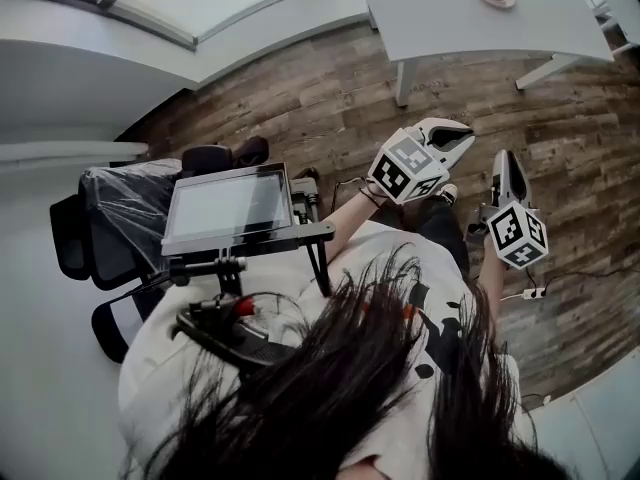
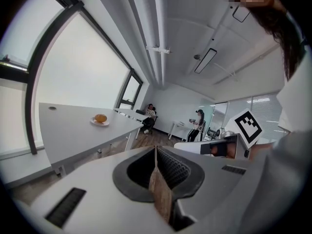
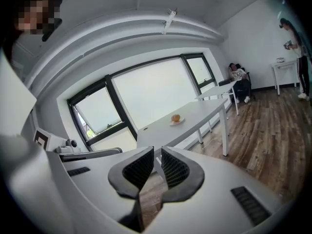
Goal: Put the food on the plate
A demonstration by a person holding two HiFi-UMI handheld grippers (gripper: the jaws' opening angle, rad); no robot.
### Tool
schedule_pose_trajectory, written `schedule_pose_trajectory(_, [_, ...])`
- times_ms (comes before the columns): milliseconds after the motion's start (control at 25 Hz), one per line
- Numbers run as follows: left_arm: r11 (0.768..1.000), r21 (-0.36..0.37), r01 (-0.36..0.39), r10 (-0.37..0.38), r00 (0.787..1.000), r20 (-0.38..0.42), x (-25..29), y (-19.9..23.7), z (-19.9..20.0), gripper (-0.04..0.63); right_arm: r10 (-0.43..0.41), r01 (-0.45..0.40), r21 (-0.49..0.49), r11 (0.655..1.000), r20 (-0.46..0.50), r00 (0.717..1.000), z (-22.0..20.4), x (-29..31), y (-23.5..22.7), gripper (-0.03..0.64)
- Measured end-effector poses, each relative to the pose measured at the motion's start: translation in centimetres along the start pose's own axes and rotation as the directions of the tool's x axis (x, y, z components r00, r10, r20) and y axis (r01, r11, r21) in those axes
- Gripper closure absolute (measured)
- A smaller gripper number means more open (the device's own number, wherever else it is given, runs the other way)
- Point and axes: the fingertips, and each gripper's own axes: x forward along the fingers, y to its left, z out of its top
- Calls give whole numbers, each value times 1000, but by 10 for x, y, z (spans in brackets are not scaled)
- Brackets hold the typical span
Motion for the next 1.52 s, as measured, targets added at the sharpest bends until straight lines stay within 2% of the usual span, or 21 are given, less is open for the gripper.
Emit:
schedule_pose_trajectory(200, [999,-42,-9,8,1000,-21,-6,-5,-8,584,-2,3,28,1000,-44,999,-13,-9,4,560])
schedule_pose_trajectory(440, [998,-59,-35,33,999,-34,-14,1,-18,583,29,-26,44,999,-64,998,-23,0,12,561])
schedule_pose_trajectory(1080, [985,-135,-104,100,994,-42,-21,7,-24,584,110,-105,36,994,-161,981,-29,18,34,561])
schedule_pose_trajectory(1520, [990,-101,-96,92,995,-43,-18,9,-24,584,118,-114,33,993,-144,983,-27,27,37,561])
